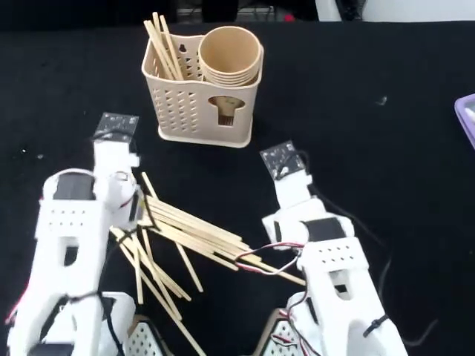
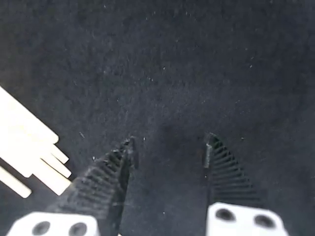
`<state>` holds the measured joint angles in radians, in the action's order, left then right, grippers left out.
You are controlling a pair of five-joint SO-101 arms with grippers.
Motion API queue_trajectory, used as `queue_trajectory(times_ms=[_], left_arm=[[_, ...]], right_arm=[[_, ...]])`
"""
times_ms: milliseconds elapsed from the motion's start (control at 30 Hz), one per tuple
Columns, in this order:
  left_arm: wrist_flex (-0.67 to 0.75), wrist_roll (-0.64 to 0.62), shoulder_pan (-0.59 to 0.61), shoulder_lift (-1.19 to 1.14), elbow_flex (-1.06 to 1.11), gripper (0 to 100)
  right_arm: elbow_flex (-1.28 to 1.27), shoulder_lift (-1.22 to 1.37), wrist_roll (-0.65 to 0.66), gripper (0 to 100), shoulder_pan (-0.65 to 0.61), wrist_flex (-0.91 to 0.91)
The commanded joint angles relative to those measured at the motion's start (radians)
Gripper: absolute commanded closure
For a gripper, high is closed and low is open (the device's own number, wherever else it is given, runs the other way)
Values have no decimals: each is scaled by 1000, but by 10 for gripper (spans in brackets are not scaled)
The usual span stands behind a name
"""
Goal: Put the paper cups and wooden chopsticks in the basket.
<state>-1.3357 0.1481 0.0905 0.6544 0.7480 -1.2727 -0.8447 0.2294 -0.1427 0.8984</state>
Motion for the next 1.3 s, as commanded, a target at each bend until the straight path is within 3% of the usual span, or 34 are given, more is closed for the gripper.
queue_trajectory(times_ms=[0, 600, 900, 1167, 1267], left_arm=[[51, -48, -31, -106, -82, 850], [325, -127, -73, -502, -77, 827], [324, -129, -21, -629, -242, 827], [321, -127, 36, -631, -262, 827], [239, -115, 25, -629, -285, 827]], right_arm=[[-10, -36, -8, 783, 14, -21], [-28, -36, 2, 783, 14, -43], [-28, -36, 2, 783, 14, -43], [-28, -36, 2, 783, 14, -43], [-28, -36, 2, 783, 14, -43]])
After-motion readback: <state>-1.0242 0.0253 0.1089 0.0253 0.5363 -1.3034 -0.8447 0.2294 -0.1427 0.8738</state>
